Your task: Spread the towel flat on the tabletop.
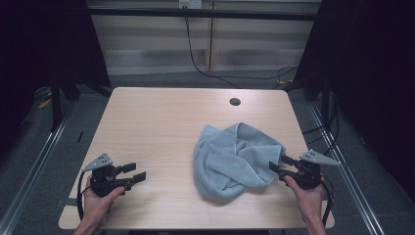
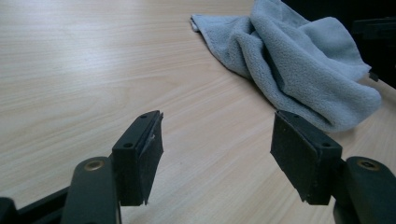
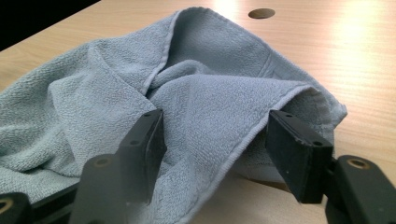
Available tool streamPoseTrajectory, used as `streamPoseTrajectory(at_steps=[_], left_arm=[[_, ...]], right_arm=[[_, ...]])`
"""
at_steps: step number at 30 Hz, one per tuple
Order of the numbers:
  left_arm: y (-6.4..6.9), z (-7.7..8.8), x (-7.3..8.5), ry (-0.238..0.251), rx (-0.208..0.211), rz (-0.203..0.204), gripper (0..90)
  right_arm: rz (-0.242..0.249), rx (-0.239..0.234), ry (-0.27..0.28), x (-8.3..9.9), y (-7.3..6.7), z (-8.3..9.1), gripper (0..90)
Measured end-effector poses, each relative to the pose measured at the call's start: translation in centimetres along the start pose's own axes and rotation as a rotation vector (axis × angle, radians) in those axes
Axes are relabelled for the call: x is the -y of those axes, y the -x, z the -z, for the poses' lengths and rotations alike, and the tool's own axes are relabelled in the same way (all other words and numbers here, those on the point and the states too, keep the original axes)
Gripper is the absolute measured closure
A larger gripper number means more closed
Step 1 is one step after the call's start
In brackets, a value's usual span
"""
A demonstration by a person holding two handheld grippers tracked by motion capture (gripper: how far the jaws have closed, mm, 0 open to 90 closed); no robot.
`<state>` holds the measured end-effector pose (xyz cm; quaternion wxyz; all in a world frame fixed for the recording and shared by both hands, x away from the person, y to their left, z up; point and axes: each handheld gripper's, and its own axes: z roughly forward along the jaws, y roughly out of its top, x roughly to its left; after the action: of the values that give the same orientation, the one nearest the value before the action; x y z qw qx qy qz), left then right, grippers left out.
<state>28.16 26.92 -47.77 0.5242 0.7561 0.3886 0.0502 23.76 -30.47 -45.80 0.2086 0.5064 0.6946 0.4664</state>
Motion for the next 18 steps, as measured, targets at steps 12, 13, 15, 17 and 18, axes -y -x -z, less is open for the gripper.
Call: streamPoseTrajectory(at_steps=[12, 13, 15, 17, 18], left_arm=[[0.5, -0.4, -0.2, -0.020, 0.010, -0.009, 31.1], [0.7, -0.6, -0.3, -0.026, 0.013, -0.021, 31.1], [0.8, -0.8, -0.7, -0.018, 0.020, -0.020, 31.2], [0.7, -1.1, -1.2, -0.012, 0.022, -0.012, 31.2], [0.7, -1.3, -1.5, -0.007, 0.024, -0.012, 31.1]], right_arm=[[0.030, -0.039, -0.030, -1.2, -1.1, -0.7, 41.4], [0.033, -0.047, -0.035, -1.4, -1.2, -0.9, 40.5], [0.044, -0.061, -0.043, -2.0, -1.5, -1.2, 38.2], [0.049, -0.076, -0.038, -2.6, -1.7, -1.7, 36.2], [0.053, -0.083, -0.046, -2.9, -1.9, -2.1, 34.0]])
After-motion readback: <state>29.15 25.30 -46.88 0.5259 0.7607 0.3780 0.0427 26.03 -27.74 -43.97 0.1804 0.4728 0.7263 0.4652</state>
